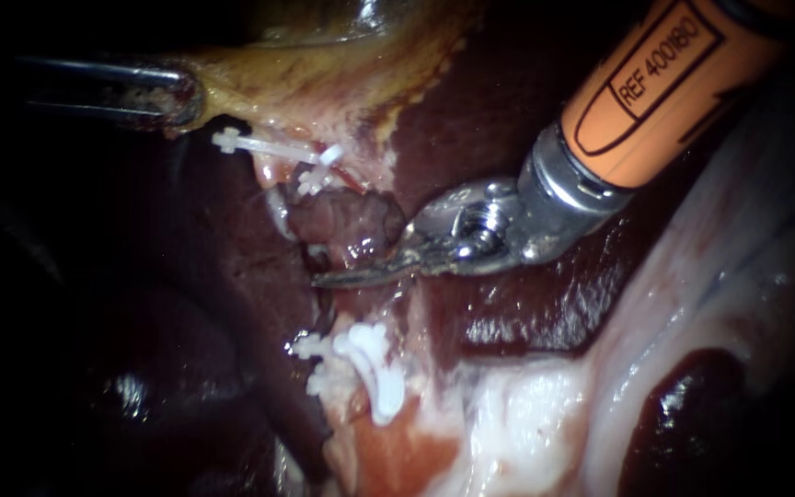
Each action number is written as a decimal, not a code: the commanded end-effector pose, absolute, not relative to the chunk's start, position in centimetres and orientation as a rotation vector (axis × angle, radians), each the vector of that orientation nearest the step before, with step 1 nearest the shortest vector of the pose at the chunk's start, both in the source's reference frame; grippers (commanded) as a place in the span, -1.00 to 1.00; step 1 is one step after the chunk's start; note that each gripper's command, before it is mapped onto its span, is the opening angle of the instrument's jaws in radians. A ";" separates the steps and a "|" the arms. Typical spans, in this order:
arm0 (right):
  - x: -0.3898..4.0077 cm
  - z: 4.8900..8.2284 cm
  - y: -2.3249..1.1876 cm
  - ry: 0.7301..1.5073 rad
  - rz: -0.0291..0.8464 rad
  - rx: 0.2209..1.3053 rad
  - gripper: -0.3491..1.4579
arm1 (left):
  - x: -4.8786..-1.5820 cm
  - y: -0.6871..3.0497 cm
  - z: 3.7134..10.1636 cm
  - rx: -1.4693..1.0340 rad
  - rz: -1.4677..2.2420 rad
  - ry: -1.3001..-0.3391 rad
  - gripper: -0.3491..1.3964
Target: Go back from the cut right tube
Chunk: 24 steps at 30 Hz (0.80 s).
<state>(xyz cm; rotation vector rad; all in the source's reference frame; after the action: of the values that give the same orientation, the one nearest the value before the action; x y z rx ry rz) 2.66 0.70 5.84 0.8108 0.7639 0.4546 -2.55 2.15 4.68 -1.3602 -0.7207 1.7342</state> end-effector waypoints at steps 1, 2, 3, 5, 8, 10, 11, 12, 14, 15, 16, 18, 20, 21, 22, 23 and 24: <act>2.66 5.84 0.70 0.774 0.459 0.809 -0.70 | -2.54 2.16 4.68 -1.360 1.734 -0.721 -1.00; 2.67 5.84 0.70 0.788 0.466 0.805 -0.20 | -2.54 2.16 4.69 -1.360 1.734 -0.721 -1.00; 2.67 5.84 0.70 0.819 0.479 0.801 0.10 | -2.54 2.16 4.69 -1.360 1.734 -0.721 -1.00; 2.69 5.84 0.71 0.838 0.504 0.773 0.56 | -2.54 2.16 4.69 -1.360 1.734 -0.721 -1.00; 2.72 5.85 0.74 0.856 0.533 0.743 0.80 | -2.54 2.16 4.69 -1.360 1.734 -0.721 -1.00; 2.73 5.85 0.75 0.878 0.518 0.736 0.88 | -2.54 2.16 4.69 -1.360 1.734 -0.721 -1.00; 2.73 5.85 0.76 0.884 0.520 0.738 0.90 | -2.54 2.16 4.69 -1.360 1.734 -0.721 -1.00; 2.74 5.85 0.76 0.888 0.509 0.732 0.90 | -2.54 2.16 4.69 -1.360 1.734 -0.722 -1.00; 2.74 5.85 0.76 0.890 0.504 0.729 0.91 | -2.54 2.16 4.70 -1.360 1.734 -0.722 -1.00; 2.74 5.85 0.76 0.892 0.499 0.726 0.93 | -2.54 2.16 4.70 -1.360 1.734 -0.722 -1.00; 2.73 5.84 0.76 0.899 0.485 0.716 0.95 | -2.54 2.16 4.70 -1.360 1.734 -0.722 -1.00; 2.71 5.82 0.75 0.919 0.445 0.678 0.97 | -2.54 2.16 4.69 -1.360 1.734 -0.722 -1.00; 2.67 5.79 0.73 0.941 0.406 0.626 0.97 | -2.54 2.16 4.70 -1.361 1.734 -0.722 -1.00; 2.65 5.77 0.72 0.949 0.391 0.607 0.97 | -2.54 2.16 4.70 -1.360 1.734 -0.722 -1.00; 2.62 5.74 0.71 0.959 0.370 0.579 0.97 | -2.54 2.16 4.70 -1.361 1.734 -0.722 -1.00; 2.60 5.72 0.71 0.969 0.354 0.558 0.97 | -2.54 2.17 4.70 -1.361 1.734 -0.722 -1.00; 2.58 5.70 0.71 0.974 0.342 0.542 0.97 | -2.54 2.17 4.70 -1.361 1.734 -0.722 -1.00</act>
<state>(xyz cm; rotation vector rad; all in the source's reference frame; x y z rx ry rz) 2.55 0.70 5.69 0.5293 0.9768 0.3271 -2.54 2.17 4.70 -1.3606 -0.7215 1.7348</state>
